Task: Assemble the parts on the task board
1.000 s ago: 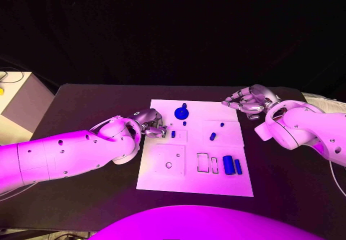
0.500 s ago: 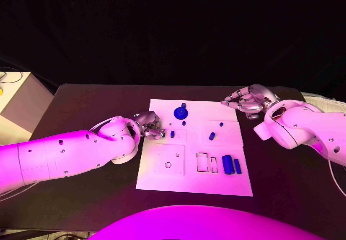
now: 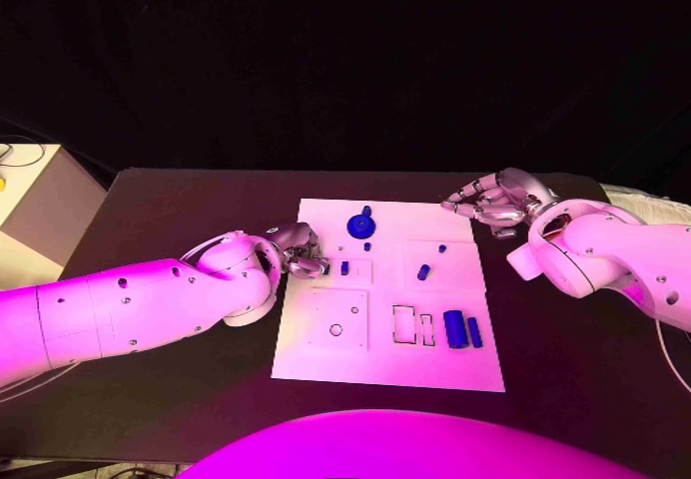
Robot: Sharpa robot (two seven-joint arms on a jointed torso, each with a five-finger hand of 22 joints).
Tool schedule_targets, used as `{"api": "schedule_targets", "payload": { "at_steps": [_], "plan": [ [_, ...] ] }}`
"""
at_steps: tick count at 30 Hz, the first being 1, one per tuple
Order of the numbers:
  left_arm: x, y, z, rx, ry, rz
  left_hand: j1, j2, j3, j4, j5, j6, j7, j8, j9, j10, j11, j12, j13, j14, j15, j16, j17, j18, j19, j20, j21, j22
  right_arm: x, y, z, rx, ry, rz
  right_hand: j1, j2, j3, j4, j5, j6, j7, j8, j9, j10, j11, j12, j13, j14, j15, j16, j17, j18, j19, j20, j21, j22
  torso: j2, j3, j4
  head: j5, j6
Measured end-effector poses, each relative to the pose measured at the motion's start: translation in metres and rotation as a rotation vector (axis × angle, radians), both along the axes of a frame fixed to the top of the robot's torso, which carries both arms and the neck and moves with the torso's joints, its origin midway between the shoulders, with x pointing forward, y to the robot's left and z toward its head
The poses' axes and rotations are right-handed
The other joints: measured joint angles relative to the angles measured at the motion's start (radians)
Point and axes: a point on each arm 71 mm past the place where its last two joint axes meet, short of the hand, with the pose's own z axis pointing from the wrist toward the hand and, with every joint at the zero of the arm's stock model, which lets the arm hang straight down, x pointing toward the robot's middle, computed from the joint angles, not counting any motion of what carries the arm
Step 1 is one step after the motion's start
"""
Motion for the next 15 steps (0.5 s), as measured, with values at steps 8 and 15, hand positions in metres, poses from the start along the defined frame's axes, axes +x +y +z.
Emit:
{"api": "schedule_targets", "payload": {
  "at_steps": [8, 15],
  "plan": [
    [0.0002, -0.0007, 0.0002, 0.002, 0.001, 0.001, 0.0, 0.0, 0.0, 0.0, 0.0, 0.0, 0.0, 0.0, 0.0, 0.0, 0.0, 0.0, -0.001, 0.0, 0.0, 0.0, 0.0, 0.0, 0.0, 0.0, 0.0, 0.0, 0.0, -0.0001, 0.0, 0.0, 0.0, 0.0, 0.0, 0.0, 0.0, 0.0, 0.0, 0.0, 0.0, 0.0, 0.0, 0.0, 0.0, 0.0, 0.0, 0.0, 0.0, 0.0, 0.0, 0.0, 0.0, 0.0, 0.0, 0.0, 0.0, 0.0001, -0.0002, -0.002, 0.0],
    [0.0006, -0.0012, 0.0002, 0.002, 0.002, 0.003, 0.0, 0.0, 0.008, 0.008, -0.004, 0.006, 0.001, -0.002, -0.006, 0.007, -0.004, 0.0, 0.005, 0.0, 0.0, 0.0, 0.0, 0.0, 0.0, 0.0, 0.0, 0.0, 0.0002, -0.0004, -0.0001, 0.0, 0.0, -0.001, -0.003, 0.003, 0.0, 0.0, 0.004, 0.0, 0.0, 0.0, 0.0, 0.0, 0.0, 0.0, 0.0, 0.0, 0.0, 0.0, 0.0, 0.0, 0.0, 0.0, -0.006, 0.0, 0.0, 0.0002, -0.0004, -0.002, 0.0]
  ]
}}
